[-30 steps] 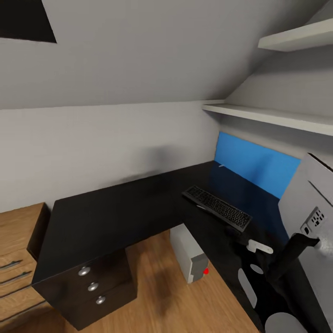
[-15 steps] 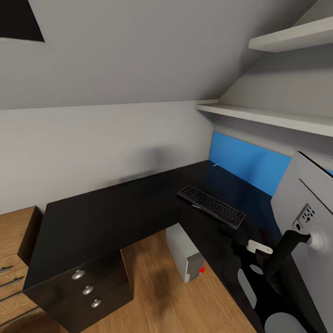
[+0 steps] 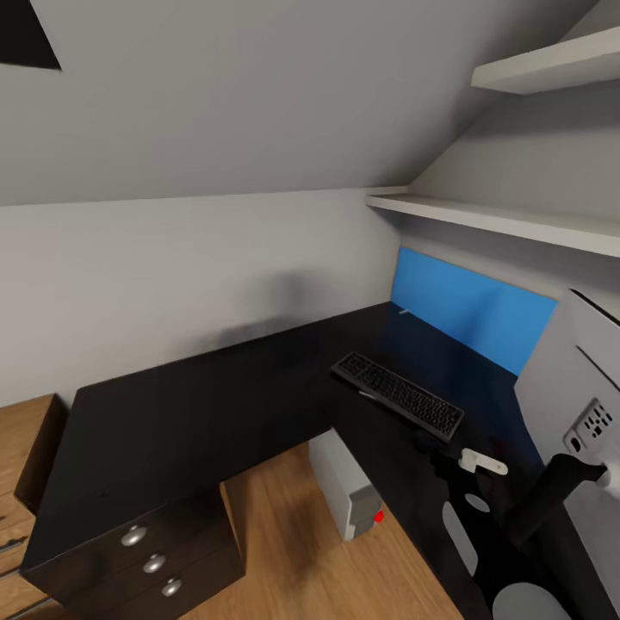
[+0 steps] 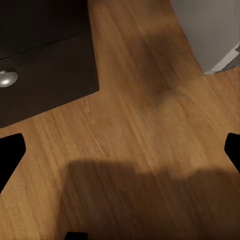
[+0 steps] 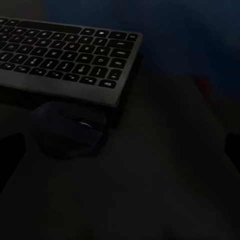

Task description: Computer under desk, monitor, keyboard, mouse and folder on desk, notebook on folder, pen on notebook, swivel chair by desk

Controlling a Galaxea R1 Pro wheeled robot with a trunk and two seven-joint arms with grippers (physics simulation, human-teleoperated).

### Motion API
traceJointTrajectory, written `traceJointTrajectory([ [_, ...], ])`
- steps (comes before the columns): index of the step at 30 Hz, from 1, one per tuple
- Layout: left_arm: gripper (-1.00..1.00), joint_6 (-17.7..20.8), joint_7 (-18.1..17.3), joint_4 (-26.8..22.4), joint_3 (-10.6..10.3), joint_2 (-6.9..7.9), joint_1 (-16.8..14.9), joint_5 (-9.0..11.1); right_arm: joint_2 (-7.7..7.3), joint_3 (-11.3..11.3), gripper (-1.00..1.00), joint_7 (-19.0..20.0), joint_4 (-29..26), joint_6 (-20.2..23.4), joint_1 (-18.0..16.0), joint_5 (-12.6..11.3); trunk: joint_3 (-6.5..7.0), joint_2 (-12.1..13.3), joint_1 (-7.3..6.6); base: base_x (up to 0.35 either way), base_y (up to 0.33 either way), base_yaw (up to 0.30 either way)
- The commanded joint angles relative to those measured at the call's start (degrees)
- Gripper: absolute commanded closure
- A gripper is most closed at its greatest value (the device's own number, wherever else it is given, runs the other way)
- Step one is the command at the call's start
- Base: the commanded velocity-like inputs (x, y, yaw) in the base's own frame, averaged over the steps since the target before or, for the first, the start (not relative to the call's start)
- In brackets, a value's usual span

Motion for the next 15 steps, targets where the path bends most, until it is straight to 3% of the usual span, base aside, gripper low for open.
traceJointTrajectory([
  [1,-1.00,-0.19,0.18,0.04,-0.21,-0.01,-0.04,0.26,0.00,0.10,-1.00,-0.10,0.11,-0.36,-0.04,-0.61,-0.07,-0.05,0.01,0.131,0.000,0.000],
  [8,-1.00,-0.20,0.11,0.04,-0.21,-0.01,-0.04,0.26,0.10,0.24,-1.00,-0.07,1.09,-0.45,-0.04,-0.58,-0.07,-0.05,0.01,0.240,0.000,0.000],
  [15,-1.00,-0.20,0.11,0.04,-0.21,-0.02,-0.04,0.26,0.15,0.27,-1.00,-0.04,1.26,-0.46,-0.04,-0.53,-0.07,-0.05,0.01,0.072,0.000,0.000],
])
